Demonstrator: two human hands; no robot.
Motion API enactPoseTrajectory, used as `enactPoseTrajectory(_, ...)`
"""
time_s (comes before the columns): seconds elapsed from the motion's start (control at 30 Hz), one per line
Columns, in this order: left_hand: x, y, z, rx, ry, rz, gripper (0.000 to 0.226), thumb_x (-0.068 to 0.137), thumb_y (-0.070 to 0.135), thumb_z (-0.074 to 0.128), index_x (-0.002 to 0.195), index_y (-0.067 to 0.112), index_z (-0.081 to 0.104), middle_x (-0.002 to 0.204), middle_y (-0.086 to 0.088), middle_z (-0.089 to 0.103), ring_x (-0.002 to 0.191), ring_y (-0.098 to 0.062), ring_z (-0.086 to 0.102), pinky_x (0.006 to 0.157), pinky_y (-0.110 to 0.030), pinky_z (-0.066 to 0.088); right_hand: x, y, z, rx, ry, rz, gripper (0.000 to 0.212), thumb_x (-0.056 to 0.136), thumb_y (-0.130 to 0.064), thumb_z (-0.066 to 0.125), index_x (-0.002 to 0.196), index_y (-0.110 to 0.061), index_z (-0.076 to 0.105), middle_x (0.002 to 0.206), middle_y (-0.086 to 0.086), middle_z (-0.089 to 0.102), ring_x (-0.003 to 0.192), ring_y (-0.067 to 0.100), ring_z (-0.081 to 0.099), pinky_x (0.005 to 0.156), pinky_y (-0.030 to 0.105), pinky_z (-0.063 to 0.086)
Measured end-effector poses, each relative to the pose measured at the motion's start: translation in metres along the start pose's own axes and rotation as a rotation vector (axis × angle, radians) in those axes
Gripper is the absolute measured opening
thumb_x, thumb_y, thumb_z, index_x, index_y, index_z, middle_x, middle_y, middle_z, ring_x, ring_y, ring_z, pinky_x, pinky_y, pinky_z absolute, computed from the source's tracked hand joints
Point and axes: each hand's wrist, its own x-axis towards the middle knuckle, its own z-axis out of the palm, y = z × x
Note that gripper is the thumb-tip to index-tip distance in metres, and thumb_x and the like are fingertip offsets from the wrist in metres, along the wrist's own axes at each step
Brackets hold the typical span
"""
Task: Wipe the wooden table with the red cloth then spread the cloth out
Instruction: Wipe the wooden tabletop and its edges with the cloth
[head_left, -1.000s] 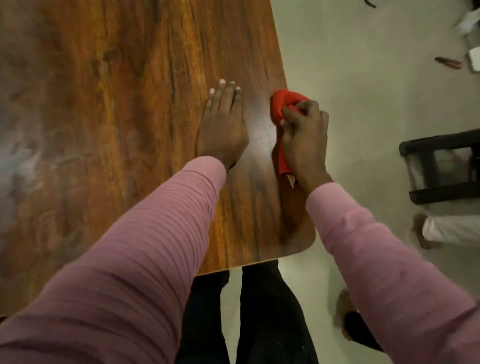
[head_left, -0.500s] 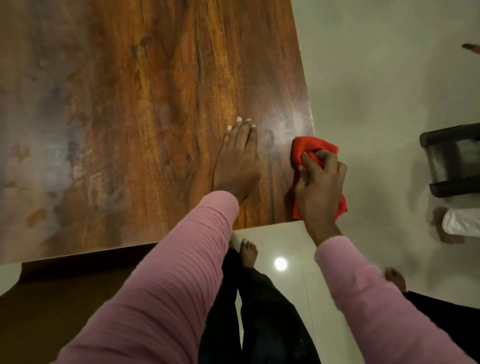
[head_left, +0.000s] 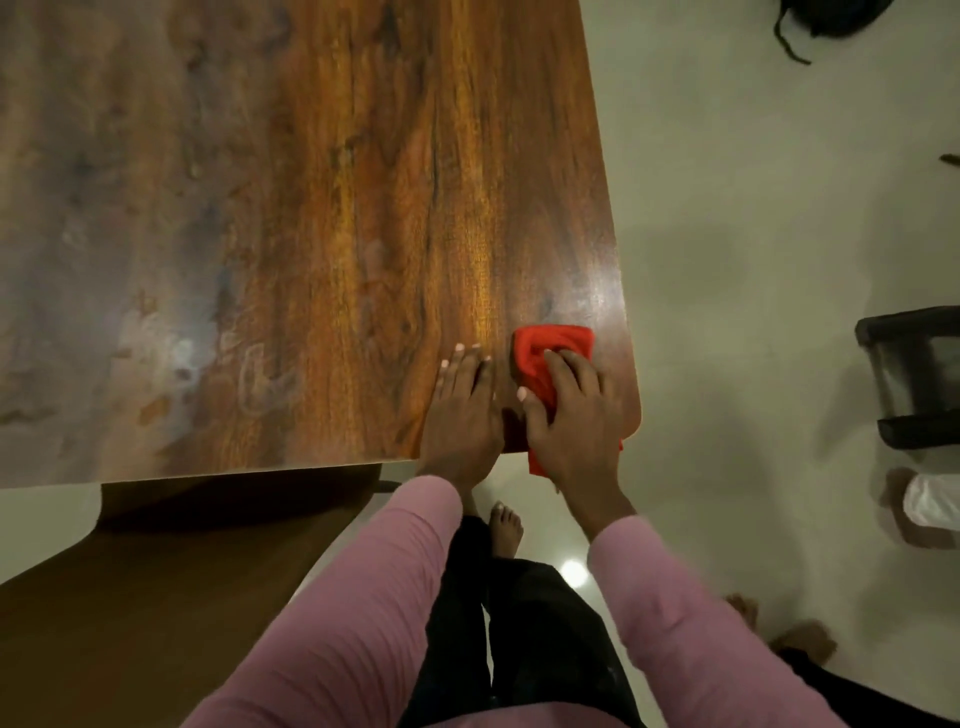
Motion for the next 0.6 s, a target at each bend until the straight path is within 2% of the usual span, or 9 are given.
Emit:
enactPoseTrajectory(0.1,-0.001,0.0,0.005,-0.011,-0.035,-0.004,0.057,0.097,0.038,0.035,0.145,0.007,0.034,0.155,-0.015,0.026,0.146,-0.028,0.013,0.113,-0.037,-0.008,-0.011,-0.011,0.002,-0.056,0.063,0.106,0.046,0.085,-0.04,0.06,0.127,-0.022,0.053,0.132,0.003,0.05,0.119,0.026,0.045,0.1,0.043,0.035)
enactPoseTrajectory(0.2,-0.001,0.001,0.005,-0.038,-0.075,-0.002,0.051,0.098,0.037,0.041,0.141,0.012,0.042,0.154,-0.012,0.029,0.146,-0.026,0.015,0.112,-0.033,-0.009,-0.013,-0.024,0.003,-0.139,0.049,0.199,0.051,0.082,-0.039,0.064,0.128,-0.02,0.053,0.127,0.007,0.052,0.113,0.03,0.048,0.095,0.043,0.038)
enactPoseTrajectory(0.3,-0.004,-0.002,0.003,-0.065,-0.101,0.009,0.046,0.098,0.036,0.041,0.139,0.017,0.045,0.155,-0.01,0.028,0.146,-0.025,0.014,0.11,-0.029,-0.013,-0.01,-0.027,-0.001,-0.153,0.012,0.185,0.046,0.082,-0.026,0.064,0.127,-0.016,0.055,0.124,0.011,0.057,0.11,0.034,0.053,0.094,0.044,0.043)
enactPoseTrajectory(0.4,-0.004,-0.001,-0.007,-0.115,-0.074,-0.013,0.043,0.097,0.032,0.042,0.135,0.013,0.05,0.151,-0.014,0.035,0.144,-0.029,0.022,0.112,-0.036,-0.007,0.002,-0.019,-0.014,-0.089,-0.067,0.139,0.031,0.086,-0.018,0.058,0.116,-0.019,0.061,0.113,0.005,0.063,0.101,0.026,0.058,0.09,0.039,0.049)
enactPoseTrajectory(0.47,-0.005,0.0,-0.016,-0.18,-0.068,-0.02,0.048,0.094,0.028,0.037,0.137,0.009,0.049,0.151,-0.014,0.034,0.143,-0.03,0.022,0.113,-0.038,-0.002,0.014,-0.005,-0.029,0.045,-0.171,0.143,0.022,0.088,-0.02,0.057,0.108,-0.023,0.065,0.105,-0.001,0.067,0.092,0.02,0.061,0.084,0.033,0.05)
enactPoseTrajectory(0.53,-0.003,-0.001,-0.022,-0.268,-0.071,-0.029,0.045,0.097,0.019,0.039,0.141,0.012,0.044,0.153,-0.008,0.033,0.143,-0.025,0.023,0.118,-0.034,0.008,0.026,0.011,-0.051,0.385,-0.381,0.255,0.018,0.091,-0.021,0.057,0.105,-0.024,0.067,0.102,-0.001,0.07,0.09,0.019,0.064,0.084,0.035,0.05)
enactPoseTrajectory(0.6,0.0,0.003,-0.029,-0.413,-0.086,-0.079,0.043,0.099,0.015,0.041,0.141,0.016,0.043,0.149,-0.001,0.038,0.138,-0.019,0.033,0.114,-0.029,0.024,0.031,0.026,-0.068,0.722,-0.535,0.383,0.016,0.094,-0.017,0.054,0.098,-0.023,0.068,0.095,0.0,0.071,0.086,0.021,0.065,0.084,0.038,0.052)
